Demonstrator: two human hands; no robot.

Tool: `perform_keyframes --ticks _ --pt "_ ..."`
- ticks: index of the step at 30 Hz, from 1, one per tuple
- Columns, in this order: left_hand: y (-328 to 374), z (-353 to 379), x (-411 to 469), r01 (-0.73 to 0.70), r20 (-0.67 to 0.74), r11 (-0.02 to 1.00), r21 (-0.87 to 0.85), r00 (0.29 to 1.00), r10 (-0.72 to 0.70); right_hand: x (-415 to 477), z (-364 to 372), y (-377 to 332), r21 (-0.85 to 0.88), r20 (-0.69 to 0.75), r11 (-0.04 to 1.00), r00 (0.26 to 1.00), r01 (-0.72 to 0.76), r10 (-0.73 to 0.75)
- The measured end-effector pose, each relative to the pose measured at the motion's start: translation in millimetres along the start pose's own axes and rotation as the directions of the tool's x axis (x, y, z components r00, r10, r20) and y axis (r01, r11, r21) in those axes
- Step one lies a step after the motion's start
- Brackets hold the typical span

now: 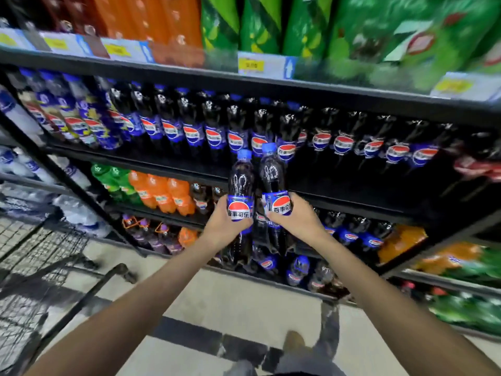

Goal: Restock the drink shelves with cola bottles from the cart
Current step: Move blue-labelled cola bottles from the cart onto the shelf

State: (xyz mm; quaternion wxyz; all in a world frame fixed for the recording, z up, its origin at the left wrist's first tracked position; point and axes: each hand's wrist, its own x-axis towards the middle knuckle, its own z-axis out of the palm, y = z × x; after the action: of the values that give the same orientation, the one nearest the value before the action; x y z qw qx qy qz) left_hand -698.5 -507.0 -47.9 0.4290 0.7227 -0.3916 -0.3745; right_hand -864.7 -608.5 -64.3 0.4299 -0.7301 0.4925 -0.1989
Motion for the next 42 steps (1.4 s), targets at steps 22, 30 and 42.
perform_keyframes --ticks 22,30,42 --pt "84 182 123 -0.211 0.072 0.969 0.128 0.977 0.203 79 -177 107 0.014 -0.163 1.0 0.987 -0.01 0.012" --pt "95 187 141 -0.239 0.031 0.965 0.108 0.971 0.237 100 -184 107 0.015 -0.182 1.0 0.983 0.027 -0.024" --pt "102 198 148 -0.302 0.016 0.953 0.03 0.953 0.301 102 -176 108 0.095 -0.241 0.993 0.97 0.067 -0.042"
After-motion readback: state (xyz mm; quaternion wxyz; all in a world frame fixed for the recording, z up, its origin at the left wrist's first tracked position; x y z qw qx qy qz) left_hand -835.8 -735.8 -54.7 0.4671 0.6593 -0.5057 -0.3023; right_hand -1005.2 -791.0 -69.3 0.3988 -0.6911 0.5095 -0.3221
